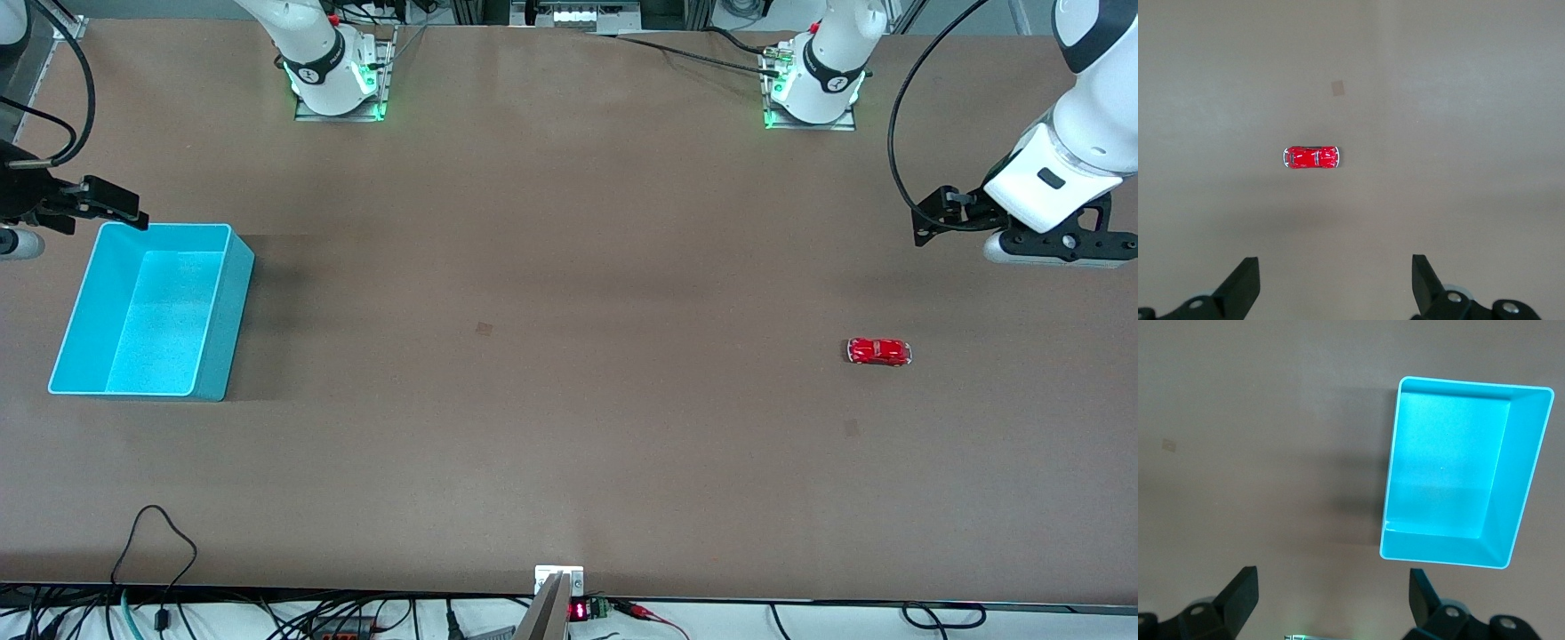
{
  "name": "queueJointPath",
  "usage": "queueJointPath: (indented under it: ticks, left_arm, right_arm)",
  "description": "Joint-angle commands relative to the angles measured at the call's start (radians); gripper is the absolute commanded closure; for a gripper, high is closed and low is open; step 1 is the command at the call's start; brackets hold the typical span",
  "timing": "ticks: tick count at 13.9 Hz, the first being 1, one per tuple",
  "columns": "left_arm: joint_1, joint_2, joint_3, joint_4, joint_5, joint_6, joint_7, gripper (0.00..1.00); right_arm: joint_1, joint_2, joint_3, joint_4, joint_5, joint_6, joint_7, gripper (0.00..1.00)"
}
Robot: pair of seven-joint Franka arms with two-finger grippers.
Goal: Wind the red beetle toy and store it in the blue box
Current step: 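Lower the left gripper over the red toy car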
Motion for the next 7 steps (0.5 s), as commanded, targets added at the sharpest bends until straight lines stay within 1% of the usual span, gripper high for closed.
queueJointPath:
  ticks: [1,5,7]
  left_arm:
    - [0.010,0.014,-0.001,0.029,0.012,-0.023,0.020,0.00]
    - [0.009,0.022,-0.001,0.030,0.012,-0.024,0.014,0.00]
    - [0.004,0.045,-0.001,0.032,0.007,-0.096,0.020,0.00]
  right_arm:
    - [-0.006,0.006,0.004,0.026,-0.014,-0.002,-0.017,0.00]
    - [-0.005,0.006,0.004,0.028,-0.014,-0.006,-0.013,0.00]
    - [-0.003,0.009,0.004,0.026,-0.016,-0.019,-0.013,0.00]
